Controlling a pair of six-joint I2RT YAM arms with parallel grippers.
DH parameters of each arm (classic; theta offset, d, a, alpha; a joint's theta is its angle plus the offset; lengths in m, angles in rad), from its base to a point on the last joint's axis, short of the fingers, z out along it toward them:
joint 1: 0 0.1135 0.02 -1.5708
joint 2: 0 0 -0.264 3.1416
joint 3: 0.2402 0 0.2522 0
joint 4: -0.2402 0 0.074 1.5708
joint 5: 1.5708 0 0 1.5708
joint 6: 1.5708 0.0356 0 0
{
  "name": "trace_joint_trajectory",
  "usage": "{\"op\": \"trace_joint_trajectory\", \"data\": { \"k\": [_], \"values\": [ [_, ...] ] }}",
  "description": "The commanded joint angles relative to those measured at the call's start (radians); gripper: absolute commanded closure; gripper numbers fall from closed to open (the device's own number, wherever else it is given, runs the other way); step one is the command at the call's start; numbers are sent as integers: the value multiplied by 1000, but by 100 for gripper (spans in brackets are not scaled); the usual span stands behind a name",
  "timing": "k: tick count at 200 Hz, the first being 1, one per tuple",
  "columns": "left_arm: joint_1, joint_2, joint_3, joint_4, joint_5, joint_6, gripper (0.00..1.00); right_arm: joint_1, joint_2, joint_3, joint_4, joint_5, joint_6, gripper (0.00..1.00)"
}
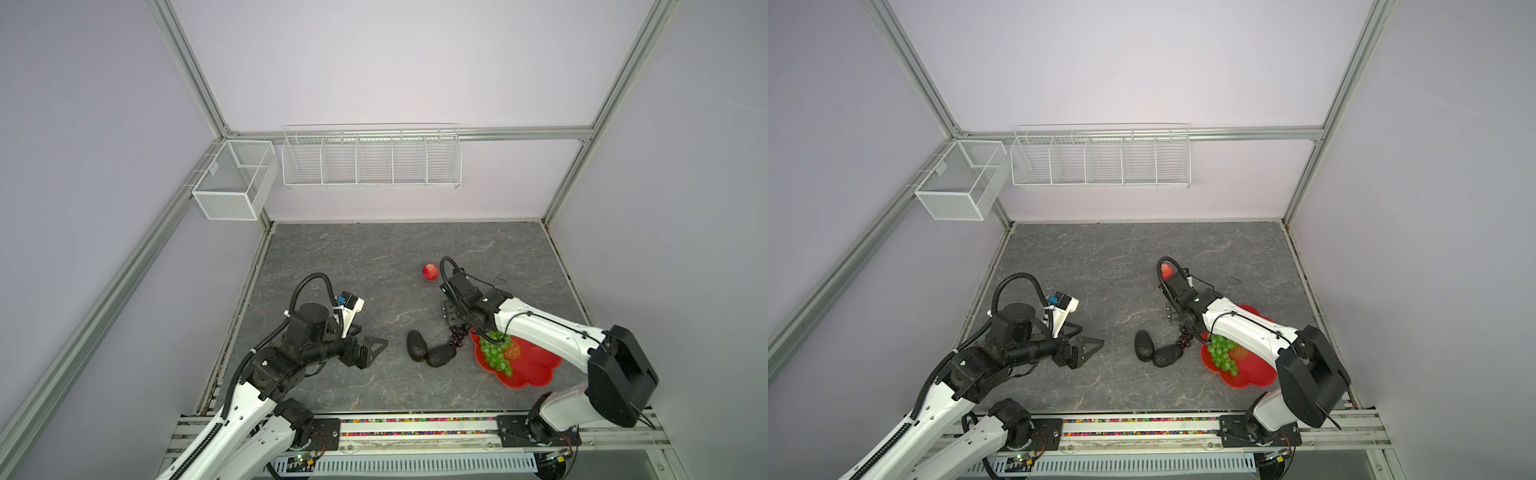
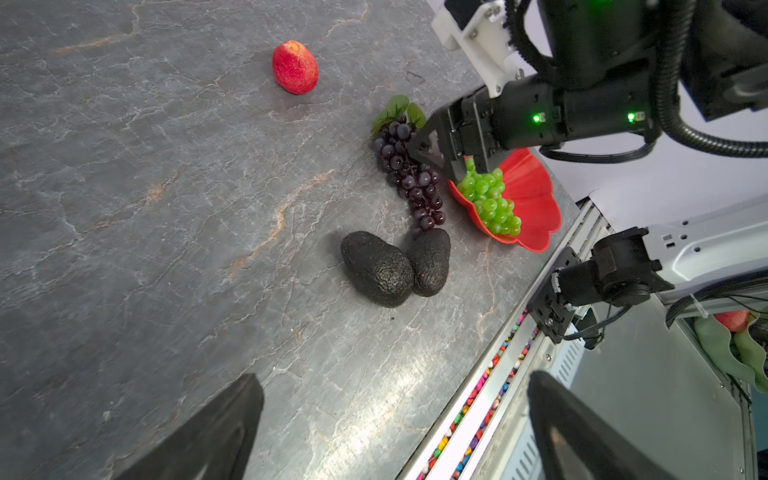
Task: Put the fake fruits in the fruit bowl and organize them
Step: 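Open the right gripper, move to the purple grapes and grasp them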
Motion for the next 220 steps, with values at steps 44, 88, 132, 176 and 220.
{"op": "trace_joint_trajectory", "data": {
  "k": [44,88,132,176,220],
  "values": [
    [-5,13,10,-15,-1,11,1,-81,187,93,-58,-120,-32,18],
    [-5,-15,7,-13,2,13,1,-87,265,120,-43,-176,-32,24],
    [-5,-19,5,-3,40,14,1,-99,313,135,-34,-180,-35,37],
    [-5,19,7,-8,36,12,1,-101,318,134,2,-231,-48,44],
    [-5,8,7,-10,11,9,1,-101,253,102,52,-223,-85,58]
  ]
}}
